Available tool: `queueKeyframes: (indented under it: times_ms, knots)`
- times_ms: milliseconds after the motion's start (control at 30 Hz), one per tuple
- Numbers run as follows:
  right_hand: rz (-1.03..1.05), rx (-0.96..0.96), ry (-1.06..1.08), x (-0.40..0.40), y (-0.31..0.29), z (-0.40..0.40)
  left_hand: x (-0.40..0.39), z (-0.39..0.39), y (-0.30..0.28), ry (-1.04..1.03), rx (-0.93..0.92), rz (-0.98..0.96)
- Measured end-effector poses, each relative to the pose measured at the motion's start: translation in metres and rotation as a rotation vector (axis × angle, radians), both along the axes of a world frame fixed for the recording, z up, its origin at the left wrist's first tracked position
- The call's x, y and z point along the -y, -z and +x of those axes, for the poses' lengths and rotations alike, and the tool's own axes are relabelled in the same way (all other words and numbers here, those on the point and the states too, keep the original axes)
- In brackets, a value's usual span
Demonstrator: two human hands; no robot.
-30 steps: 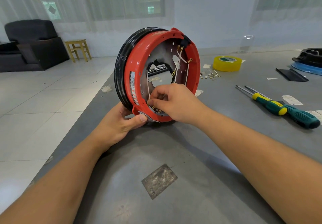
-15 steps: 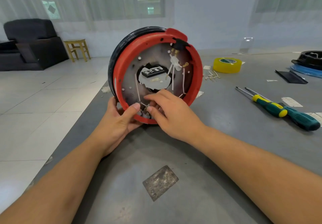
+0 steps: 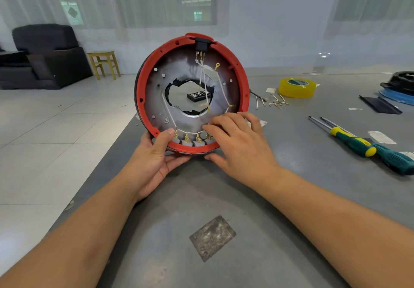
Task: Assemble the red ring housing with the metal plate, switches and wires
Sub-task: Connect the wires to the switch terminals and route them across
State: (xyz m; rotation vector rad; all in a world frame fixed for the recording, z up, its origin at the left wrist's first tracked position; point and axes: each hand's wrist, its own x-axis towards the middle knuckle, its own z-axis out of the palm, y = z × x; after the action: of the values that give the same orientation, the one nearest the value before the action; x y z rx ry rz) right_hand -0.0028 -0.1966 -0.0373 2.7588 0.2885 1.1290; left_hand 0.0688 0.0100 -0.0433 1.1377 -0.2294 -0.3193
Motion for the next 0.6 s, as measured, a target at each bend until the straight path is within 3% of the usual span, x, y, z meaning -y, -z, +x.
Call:
queueKeyframes:
  times_ms: [600]
  knots:
    - [0.014,0.029,-0.021,-0.016,0.0,0.003,0.001,-0.002,-0.003,0.013,-0.006,-0.007]
